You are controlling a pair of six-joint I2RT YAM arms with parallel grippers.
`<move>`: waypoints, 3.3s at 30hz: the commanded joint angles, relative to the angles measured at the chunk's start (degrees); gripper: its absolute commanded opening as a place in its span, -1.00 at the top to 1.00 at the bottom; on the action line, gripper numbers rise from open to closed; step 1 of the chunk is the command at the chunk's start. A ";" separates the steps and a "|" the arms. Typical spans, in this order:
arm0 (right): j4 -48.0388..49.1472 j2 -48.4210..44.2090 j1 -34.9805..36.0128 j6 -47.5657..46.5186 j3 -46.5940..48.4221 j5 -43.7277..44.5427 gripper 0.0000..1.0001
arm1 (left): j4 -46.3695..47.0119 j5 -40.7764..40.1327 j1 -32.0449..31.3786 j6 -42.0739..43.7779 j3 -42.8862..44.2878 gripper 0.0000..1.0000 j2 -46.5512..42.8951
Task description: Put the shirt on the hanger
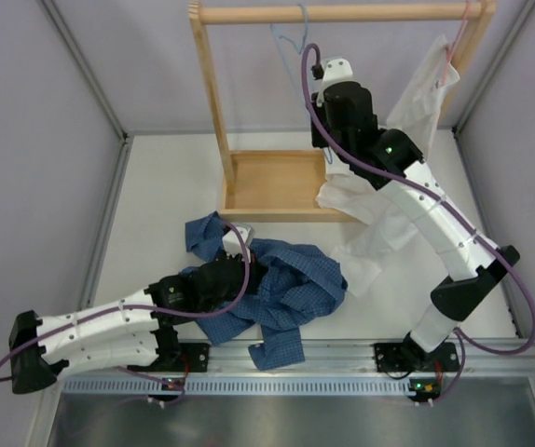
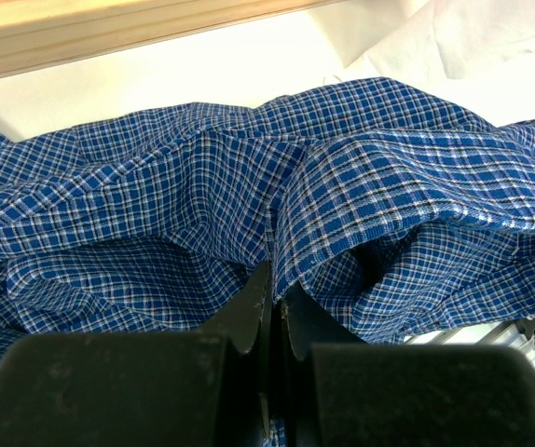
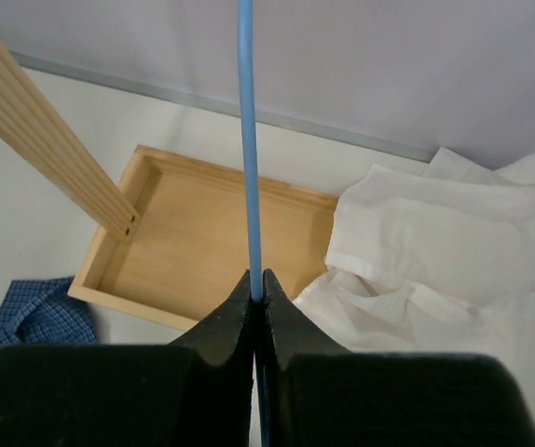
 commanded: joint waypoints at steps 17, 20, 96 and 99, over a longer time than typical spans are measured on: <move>14.27 -11.98 -4.76 0.18 -5.15 -9.30 1.00 | 0.00 -2.88 0.12 -4.30 -1.16 1.00 -1.99; 16.12 -12.87 -5.37 -0.70 -6.12 -10.53 1.00 | 0.00 -3.77 0.12 -4.74 -1.25 1.00 -2.43; 44.74 -70.78 -6.34 18.10 -85.03 -63.89 1.00 | -16.68 46.52 22.54 13.97 28.36 1.00 5.30; 48.55 -70.70 -6.43 17.94 -86.72 -66.86 1.00 | -23.89 38.03 22.54 16.60 33.62 1.00 5.56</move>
